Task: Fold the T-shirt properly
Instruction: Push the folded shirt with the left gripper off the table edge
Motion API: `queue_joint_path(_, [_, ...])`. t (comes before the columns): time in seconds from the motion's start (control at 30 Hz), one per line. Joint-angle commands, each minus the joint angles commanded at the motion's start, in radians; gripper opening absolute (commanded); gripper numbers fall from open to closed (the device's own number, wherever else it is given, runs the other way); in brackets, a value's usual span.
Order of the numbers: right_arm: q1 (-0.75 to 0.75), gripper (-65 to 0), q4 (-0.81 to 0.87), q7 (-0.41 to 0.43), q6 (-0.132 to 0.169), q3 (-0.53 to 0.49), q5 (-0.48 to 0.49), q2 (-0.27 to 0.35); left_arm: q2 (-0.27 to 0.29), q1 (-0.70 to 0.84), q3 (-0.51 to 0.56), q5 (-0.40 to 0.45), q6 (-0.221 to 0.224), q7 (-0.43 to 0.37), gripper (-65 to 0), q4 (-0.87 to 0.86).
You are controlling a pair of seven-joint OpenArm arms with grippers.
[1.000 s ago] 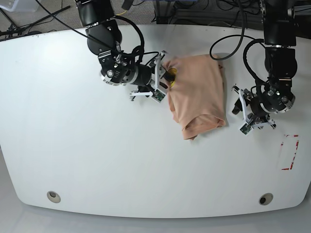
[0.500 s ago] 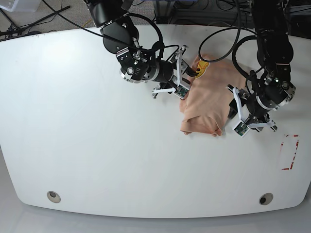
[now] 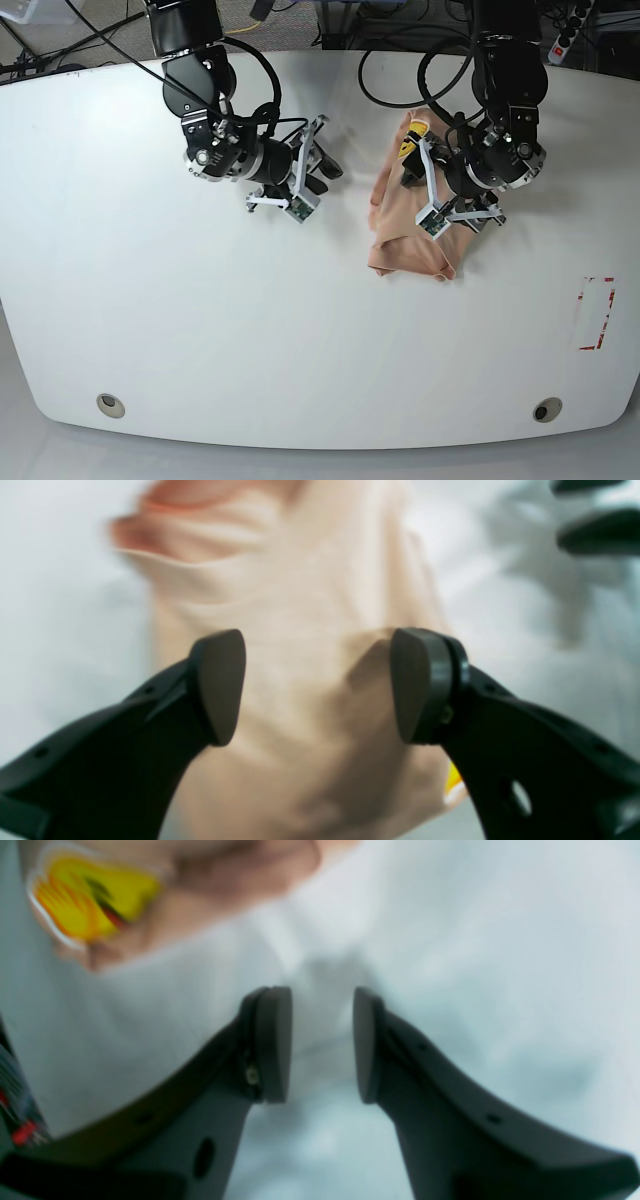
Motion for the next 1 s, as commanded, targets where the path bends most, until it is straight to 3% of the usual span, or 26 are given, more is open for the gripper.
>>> queue_joint_path(0.1, [0.006,-46.3,0.000,-0.011,0.000,0.037,0.044,0.031,-0.008,0.012,-0.015,0.000,0.015,-0.094,-23.5,-0.087])
queue_joint_path(0.2, [0.008,-46.3,0.000,-0.020,-0.002,0.040,0.094,0.049,-0.051,0.011,-0.095,0.002,0.028,-0.186,-23.5,-0.178])
queue_joint_path(0.43, [-0.002,-46.3,0.035,-0.020,-0.003,0.041,0.110,0.077,-0.176,-0.041,-0.245,-0.005,0.025,-0.256,-23.5,-0.327])
queue_joint_path(0.5, [-0.015,-46.3,0.043,-0.020,-0.005,0.041,0.110,0.078,-0.230,-0.055,-0.275,-0.008,0.023,-0.261,-23.5,-0.371])
queue_joint_path(0.6, [-0.028,-46.3,0.080,-0.020,-0.009,0.041,0.104,0.081,-0.328,-0.081,-0.319,-0.008,-0.027,-0.282,-23.5,-0.457])
queue_joint_path(0.83, [-0.049,-46.3,0.163,-0.020,-0.011,0.041,0.104,0.091,-0.508,-0.086,-0.436,-0.005,-0.027,-0.404,-23.6,-0.666])
queue_joint_path(1.0, [-0.049,-46.3,0.170,-0.020,-0.011,0.041,0.104,0.091,-0.606,-0.078,-0.456,-0.008,-0.027,-0.417,-24.0,-0.732])
